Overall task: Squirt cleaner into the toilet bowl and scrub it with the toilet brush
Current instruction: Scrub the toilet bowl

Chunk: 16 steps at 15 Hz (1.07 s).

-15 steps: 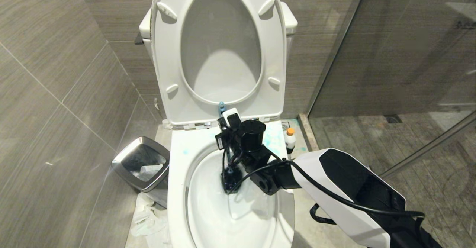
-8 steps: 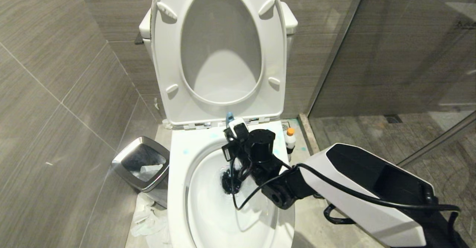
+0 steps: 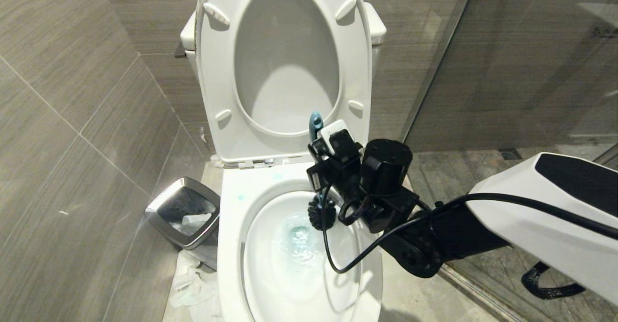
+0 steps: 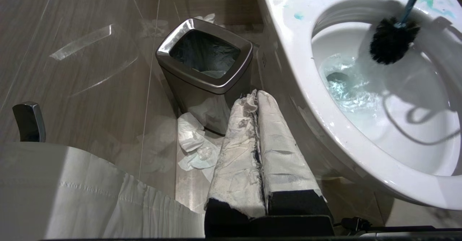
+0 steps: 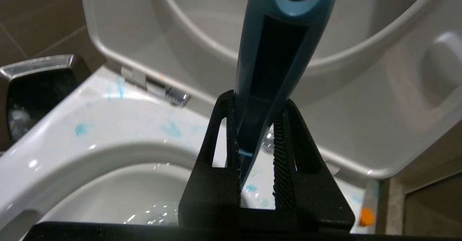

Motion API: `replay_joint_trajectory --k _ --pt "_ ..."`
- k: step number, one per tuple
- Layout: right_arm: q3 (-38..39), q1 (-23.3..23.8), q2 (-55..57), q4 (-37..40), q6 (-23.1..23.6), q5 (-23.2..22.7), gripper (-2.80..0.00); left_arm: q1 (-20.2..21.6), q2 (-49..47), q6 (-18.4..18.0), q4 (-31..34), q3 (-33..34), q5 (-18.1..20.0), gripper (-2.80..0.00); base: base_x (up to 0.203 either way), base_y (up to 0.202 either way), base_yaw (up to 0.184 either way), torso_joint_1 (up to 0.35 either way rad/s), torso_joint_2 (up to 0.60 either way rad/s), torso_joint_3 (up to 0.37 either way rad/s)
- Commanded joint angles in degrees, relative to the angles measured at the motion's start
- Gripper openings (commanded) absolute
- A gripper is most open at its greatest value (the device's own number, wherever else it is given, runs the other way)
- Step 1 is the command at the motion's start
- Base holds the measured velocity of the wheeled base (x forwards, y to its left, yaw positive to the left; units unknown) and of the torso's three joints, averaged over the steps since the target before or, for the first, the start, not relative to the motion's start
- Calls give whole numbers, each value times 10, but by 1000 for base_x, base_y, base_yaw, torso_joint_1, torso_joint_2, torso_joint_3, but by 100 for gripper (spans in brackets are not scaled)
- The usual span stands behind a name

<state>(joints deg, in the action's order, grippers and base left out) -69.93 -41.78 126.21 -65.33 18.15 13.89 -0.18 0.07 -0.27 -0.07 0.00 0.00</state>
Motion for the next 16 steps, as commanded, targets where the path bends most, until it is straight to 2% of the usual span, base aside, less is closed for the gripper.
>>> replay_joint_trajectory --k 1,3,9,16 --pt "12 -10 -51 -1 5 0 -280 0 -1 0 0 0 0 -280 0 0 0 0 0 0" --pt "33 -19 -69 7 5 0 -280 0 -1 0 0 0 0 -280 0 0 0 0 0 0" --pt "22 -32 -49 24 0 0 -280 0 -1 0 0 0 0 -280 0 0 0 0 0 0" --pt "-88 -32 30 50 0 3 -280 0 -1 0 0 0 0 -280 0 0 0 0 0 0"
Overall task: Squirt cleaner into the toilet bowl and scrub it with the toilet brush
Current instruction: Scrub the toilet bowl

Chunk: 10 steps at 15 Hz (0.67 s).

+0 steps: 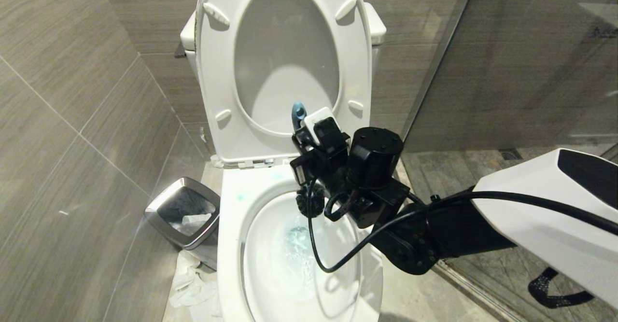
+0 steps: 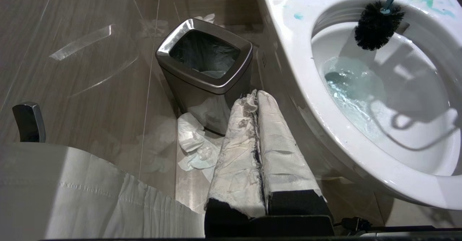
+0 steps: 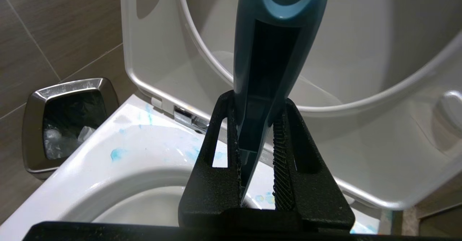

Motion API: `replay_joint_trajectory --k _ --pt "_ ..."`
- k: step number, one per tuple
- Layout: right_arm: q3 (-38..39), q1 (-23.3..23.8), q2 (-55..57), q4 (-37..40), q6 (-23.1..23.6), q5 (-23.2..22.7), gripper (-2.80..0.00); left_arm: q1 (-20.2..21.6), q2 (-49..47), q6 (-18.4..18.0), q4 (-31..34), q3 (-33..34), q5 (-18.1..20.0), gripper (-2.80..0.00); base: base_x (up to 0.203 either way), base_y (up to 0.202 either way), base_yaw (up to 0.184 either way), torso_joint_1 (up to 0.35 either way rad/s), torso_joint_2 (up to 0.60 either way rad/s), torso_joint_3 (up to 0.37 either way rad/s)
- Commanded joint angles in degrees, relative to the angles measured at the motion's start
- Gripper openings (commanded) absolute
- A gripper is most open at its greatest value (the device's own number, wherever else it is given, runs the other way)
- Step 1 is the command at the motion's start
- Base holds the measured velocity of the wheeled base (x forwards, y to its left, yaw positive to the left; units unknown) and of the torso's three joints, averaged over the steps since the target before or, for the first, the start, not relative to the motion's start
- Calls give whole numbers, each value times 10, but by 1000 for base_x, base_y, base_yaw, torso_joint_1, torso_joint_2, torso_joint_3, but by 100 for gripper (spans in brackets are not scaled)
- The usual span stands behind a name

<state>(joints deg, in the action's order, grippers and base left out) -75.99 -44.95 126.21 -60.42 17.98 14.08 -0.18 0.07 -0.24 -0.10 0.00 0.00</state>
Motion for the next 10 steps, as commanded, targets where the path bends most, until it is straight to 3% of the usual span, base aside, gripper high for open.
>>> replay_joint_trajectory --k 1,10 --pt "-45 0 43 6 1 1 -280 0 -1 0 0 0 0 -280 0 0 0 0 0 0" --pt "-147 -51 102 61 -11 1 -280 0 -1 0 0 0 0 -280 0 0 0 0 0 0"
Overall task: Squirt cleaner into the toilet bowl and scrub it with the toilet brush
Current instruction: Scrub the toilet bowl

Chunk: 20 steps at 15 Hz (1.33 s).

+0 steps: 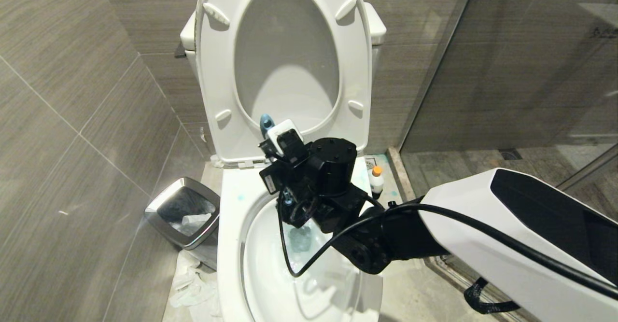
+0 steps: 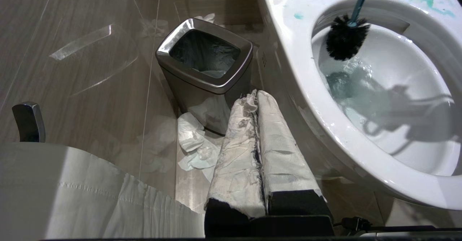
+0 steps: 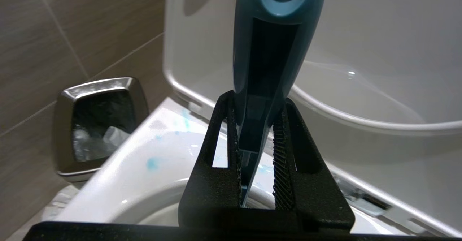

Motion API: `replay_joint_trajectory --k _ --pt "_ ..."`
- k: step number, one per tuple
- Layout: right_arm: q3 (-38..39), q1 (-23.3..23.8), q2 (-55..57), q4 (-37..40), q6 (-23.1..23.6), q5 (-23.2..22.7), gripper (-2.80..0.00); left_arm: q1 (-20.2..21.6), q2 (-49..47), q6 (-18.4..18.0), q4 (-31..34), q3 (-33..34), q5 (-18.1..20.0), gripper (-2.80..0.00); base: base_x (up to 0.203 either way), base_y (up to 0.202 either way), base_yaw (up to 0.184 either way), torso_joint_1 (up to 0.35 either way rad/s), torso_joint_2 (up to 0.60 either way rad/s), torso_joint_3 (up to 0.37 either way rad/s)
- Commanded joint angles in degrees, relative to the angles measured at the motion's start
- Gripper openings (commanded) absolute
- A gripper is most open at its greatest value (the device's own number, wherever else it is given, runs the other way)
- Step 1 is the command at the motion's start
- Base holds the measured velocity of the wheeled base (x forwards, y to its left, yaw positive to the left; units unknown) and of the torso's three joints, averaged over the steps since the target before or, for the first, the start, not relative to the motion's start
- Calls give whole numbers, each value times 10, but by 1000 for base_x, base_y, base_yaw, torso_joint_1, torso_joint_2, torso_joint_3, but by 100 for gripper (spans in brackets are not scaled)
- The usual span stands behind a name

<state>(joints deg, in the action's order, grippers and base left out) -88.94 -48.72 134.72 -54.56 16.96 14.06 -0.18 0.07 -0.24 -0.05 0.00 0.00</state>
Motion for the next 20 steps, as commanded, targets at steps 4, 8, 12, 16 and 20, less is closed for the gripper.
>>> replay_joint_trajectory --k 4,8,12,16,20 --pt "-24 -46 25 28 -21 6 -280 0 -1 0 0 0 0 -280 0 0 0 0 0 0" --pt "6 -78 19 28 -47 33 -280 0 -1 0 0 0 0 -280 0 0 0 0 0 0" --pt "73 -102 -16 27 -69 47 -280 0 -1 0 0 0 0 -280 0 0 0 0 0 0" --pt "183 -121 -83 24 -85 53 -280 0 -1 0 0 0 0 -280 0 0 0 0 0 0" --pt "259 -134 -142 22 -106 79 -280 0 -1 0 0 0 0 -280 0 0 0 0 0 0"
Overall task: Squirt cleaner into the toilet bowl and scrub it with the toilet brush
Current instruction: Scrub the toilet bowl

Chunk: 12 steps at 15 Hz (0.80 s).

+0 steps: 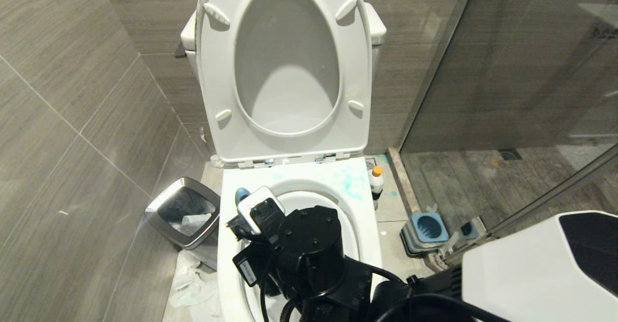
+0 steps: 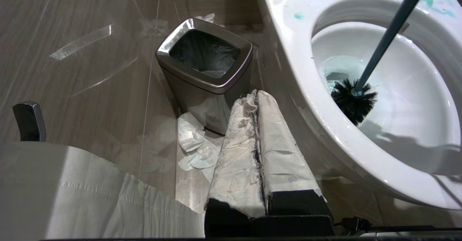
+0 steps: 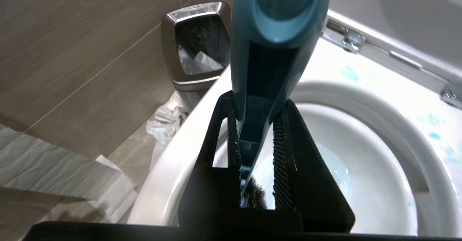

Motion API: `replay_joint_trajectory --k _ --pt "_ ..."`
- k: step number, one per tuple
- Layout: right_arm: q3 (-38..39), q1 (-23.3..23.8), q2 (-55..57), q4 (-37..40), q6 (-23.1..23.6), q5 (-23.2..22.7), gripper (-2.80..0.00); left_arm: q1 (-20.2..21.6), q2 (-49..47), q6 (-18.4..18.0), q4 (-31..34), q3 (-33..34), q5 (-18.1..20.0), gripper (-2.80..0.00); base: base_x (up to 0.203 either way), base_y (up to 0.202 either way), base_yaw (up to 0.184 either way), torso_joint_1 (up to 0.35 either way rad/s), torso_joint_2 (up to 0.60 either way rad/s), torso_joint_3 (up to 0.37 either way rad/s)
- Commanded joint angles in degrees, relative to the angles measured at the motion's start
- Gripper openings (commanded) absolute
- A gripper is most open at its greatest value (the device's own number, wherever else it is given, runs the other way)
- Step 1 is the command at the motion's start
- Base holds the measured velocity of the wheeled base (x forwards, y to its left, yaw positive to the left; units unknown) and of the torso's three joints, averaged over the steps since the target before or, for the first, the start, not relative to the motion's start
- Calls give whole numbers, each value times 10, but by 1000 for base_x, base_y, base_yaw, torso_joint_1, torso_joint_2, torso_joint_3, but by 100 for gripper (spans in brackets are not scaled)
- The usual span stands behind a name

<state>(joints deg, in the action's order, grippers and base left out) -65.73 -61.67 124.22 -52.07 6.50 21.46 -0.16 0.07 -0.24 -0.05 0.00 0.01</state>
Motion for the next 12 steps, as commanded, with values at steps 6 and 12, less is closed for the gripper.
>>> replay_joint_trajectory --k 6,12 --pt "131 -6 -110 -2 -31 23 -280 0 -1 0 0 0 0 -280 0 0 0 0 0 0" --pt "212 -6 -152 -4 -53 38 -280 0 -1 0 0 0 0 -280 0 0 0 0 0 0"
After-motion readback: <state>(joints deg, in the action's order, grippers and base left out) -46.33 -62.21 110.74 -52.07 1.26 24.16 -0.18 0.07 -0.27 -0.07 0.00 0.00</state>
